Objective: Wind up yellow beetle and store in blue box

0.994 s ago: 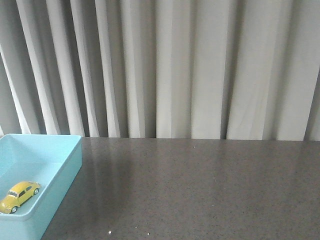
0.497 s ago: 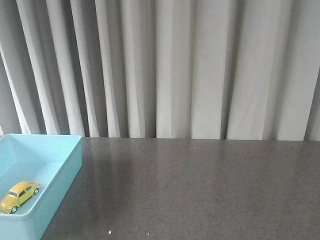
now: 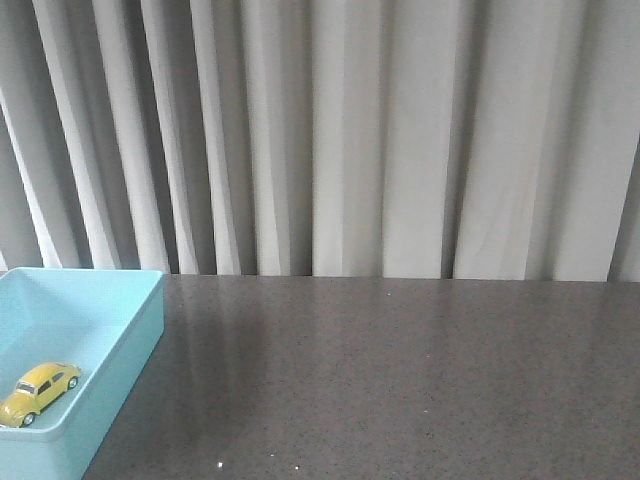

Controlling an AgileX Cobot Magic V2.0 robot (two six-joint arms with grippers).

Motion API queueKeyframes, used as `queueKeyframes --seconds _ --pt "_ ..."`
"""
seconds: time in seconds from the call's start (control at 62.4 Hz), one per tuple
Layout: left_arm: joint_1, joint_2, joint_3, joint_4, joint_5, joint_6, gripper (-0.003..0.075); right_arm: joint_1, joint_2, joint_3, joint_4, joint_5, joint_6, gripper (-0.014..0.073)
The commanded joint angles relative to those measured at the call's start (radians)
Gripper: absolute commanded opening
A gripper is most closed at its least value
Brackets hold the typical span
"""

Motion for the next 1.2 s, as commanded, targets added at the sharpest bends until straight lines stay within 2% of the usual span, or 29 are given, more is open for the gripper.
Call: queueKeyframes --seconds 0.0,0.913,1.026,1.186 --pt "-0.006 -0.019 -0.007 -0.01 -0.073 -0.009 -0.0006 -0.004 -0.001 -0.025 -0.004 -0.059 -0.005 0.0578" --pt "-0.006 -0.018 -0.008 0.0 -0.064 -0.009 -0.0005 -0.004 -0.003 -0.023 -0.004 -0.06 -0.005 0.0578" --pt "-0.006 -0.018 -0.008 0.0 -0.064 -0.009 -0.0005 -0.018 -0.067 0.022 -0.015 -0.11 -0.005 0.0578" --pt "-0.006 -0.018 -0.008 0.0 -0.064 -0.009 -0.0005 -0.108 -0.202 0.152 -0.015 -0.254 -0.005 0.0578"
